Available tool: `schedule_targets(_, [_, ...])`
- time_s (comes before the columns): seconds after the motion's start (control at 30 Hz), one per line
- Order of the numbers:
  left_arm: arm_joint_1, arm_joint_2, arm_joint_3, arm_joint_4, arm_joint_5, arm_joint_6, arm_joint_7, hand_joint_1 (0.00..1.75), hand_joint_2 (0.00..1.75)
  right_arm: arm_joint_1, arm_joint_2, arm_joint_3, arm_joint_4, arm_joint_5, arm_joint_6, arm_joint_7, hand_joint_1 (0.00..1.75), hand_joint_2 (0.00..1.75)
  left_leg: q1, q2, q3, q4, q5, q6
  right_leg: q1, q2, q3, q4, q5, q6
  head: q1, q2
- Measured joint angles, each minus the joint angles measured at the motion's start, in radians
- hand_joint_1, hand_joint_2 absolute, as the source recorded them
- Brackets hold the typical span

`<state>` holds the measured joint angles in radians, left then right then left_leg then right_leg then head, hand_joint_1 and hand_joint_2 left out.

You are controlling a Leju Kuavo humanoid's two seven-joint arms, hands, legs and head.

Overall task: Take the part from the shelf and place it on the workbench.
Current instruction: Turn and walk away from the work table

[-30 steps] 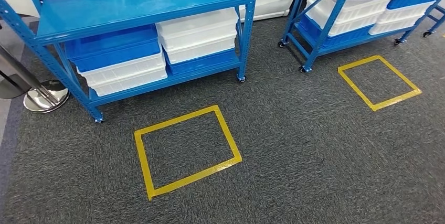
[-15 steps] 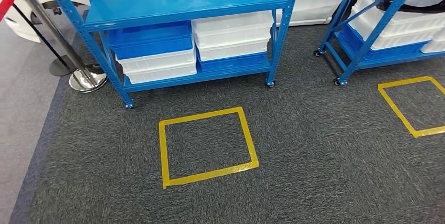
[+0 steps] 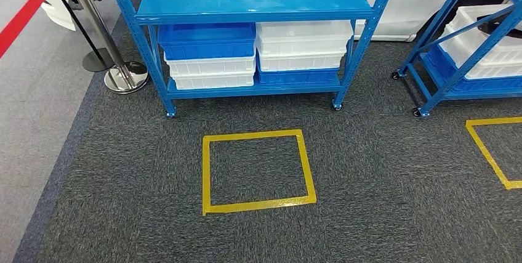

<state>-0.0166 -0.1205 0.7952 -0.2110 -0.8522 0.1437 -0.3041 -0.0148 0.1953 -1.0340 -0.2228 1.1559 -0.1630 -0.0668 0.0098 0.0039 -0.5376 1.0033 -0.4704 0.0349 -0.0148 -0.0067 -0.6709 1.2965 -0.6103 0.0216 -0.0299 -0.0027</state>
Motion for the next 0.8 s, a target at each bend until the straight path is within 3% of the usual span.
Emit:
schedule_targets(0.03, [0.000, 0.000, 0.000, 0.000, 0.000, 0.000, 0.000, 0.00, 0.00, 0.001, 0.000, -0.001, 0.000, 0.000, 0.000, 0.000, 0.00, 0.00, -0.001, -0.006, 0.005, 0.000, -0.002, -0.001, 0.000, 0.001, 0.007, -0.027, 0.031, -0.003, 0.000, 0.000])
schedule_targets(0.1, [0.001, -0.002, 0.001, 0.000, 0.000, 0.000, -0.001, 0.00, 0.00, 0.003, -0.001, -0.002, 0.000, 0.000, 0.000, 0.000, 0.00, 0.00, -0.002, -0.015, 0.015, 0.000, -0.009, -0.005, 0.003, 0.005, 0.060, -0.157, 0.110, -0.013, 0.000, 0.000])
schedule_targets(0.17, [0.000, -0.004, 0.001, 0.000, -0.001, -0.001, -0.002, 0.00, 0.00, 0.002, -0.002, -0.002, 0.000, 0.000, 0.000, 0.000, 0.00, 0.00, -0.005, -0.021, 0.018, 0.002, -0.018, -0.014, 0.007, 0.010, 0.102, -0.258, 0.141, -0.023, 0.000, 0.000])
schedule_targets(0.27, [0.000, -0.006, 0.001, 0.000, -0.001, -0.001, -0.002, 0.00, 0.00, 0.000, -0.003, -0.002, 0.000, 0.000, 0.000, -0.001, 0.00, 0.00, -0.006, -0.023, 0.021, 0.001, -0.027, -0.030, 0.009, 0.009, 0.115, -0.282, 0.132, -0.034, 0.000, 0.000])
schedule_targets(0.33, [-0.001, -0.006, 0.001, -0.001, -0.001, 0.000, -0.003, 0.00, 0.00, 0.001, -0.003, -0.002, 0.000, 0.000, 0.001, -0.001, 0.00, 0.00, -0.005, -0.019, 0.011, 0.037, -0.046, -0.041, 0.003, 0.006, 0.127, -0.291, 0.129, -0.044, 0.000, 0.000])
schedule_targets(0.37, [0.000, -0.006, 0.001, -0.002, -0.002, 0.000, -0.004, 0.00, 0.00, 0.002, -0.002, -0.002, 0.000, 0.000, 0.001, -0.001, 0.00, 0.00, -0.003, -0.016, -0.012, 0.086, -0.068, -0.047, 0.000, 0.004, 0.135, -0.294, 0.127, -0.049, 0.000, 0.000])
schedule_targets(0.43, [0.000, -0.007, 0.001, -0.002, -0.004, -0.001, -0.004, 0.00, 0.00, 0.003, -0.003, -0.002, 0.000, 0.000, 0.003, -0.001, 0.00, 0.00, 0.001, -0.013, -0.089, 0.223, -0.120, -0.055, 0.002, 0.001, 0.146, -0.295, 0.116, -0.056, 0.000, 0.000])
schedule_targets(0.47, [0.002, -0.007, 0.001, -0.002, -0.005, -0.001, -0.003, 0.00, 0.00, 0.003, -0.003, -0.002, 0.000, 0.000, 0.004, -0.001, 0.00, 0.00, 0.002, -0.012, -0.125, 0.278, -0.131, -0.059, 0.002, 0.000, 0.153, -0.295, 0.109, -0.056, 0.000, 0.000])
schedule_targets(0.5, [0.003, -0.007, 0.001, -0.002, -0.005, -0.001, -0.003, 0.00, 0.00, 0.004, -0.003, -0.002, 0.000, 0.000, 0.004, -0.001, 0.00, 0.00, 0.002, -0.011, -0.147, 0.301, -0.123, -0.061, 0.002, 0.000, 0.162, -0.295, 0.102, -0.054, 0.000, 0.000])
schedule_targets(0.53, [0.005, -0.007, 0.001, -0.002, -0.005, -0.001, -0.002, 0.00, 0.00, 0.004, -0.003, -0.002, 0.000, 0.000, 0.004, -0.001, 0.00, 0.00, 0.003, -0.011, -0.150, 0.283, -0.091, -0.061, 0.002, 0.000, 0.173, -0.295, 0.093, -0.052, 0.000, 0.000])
schedule_targets(0.6, [0.009, -0.007, 0.001, -0.002, -0.005, -0.002, -0.002, 0.00, 0.00, 0.006, -0.003, -0.003, 0.000, 0.000, 0.004, -0.001, 0.00, 0.00, 0.004, -0.006, -0.112, 0.162, -0.001, -0.058, 0.001, 0.000, 0.199, -0.295, 0.072, -0.045, 0.000, 0.000])
schedule_targets(0.63, [0.010, -0.007, 0.001, -0.002, -0.005, -0.002, -0.002, 0.00, 0.00, 0.006, -0.003, -0.003, 0.000, 0.000, 0.004, -0.001, 0.00, 0.00, 0.002, -0.002, -0.087, 0.101, 0.028, -0.054, 0.002, 0.000, 0.208, -0.293, 0.062, -0.039, 0.000, 0.000])
schedule_targets(0.7, [0.009, -0.007, 0.001, -0.002, -0.005, -0.002, -0.001, 0.00, 0.00, 0.005, -0.003, -0.003, 0.000, 0.000, 0.004, -0.001, 0.00, 0.00, -0.002, 0.002, -0.064, 0.046, 0.033, -0.039, 0.006, -0.002, 0.219, -0.294, 0.049, -0.028, 0.000, 0.000])
schedule_targets(0.8, [0.008, -0.008, 0.001, -0.002, -0.005, -0.003, 0.001, 0.00, 0.00, 0.001, -0.003, -0.003, 0.000, 0.000, 0.008, -0.001, 0.00, 0.00, -0.003, -0.004, -0.048, 0.032, 0.017, -0.015, 0.006, -0.002, 0.220, -0.274, 0.051, -0.012, 0.000, 0.000])
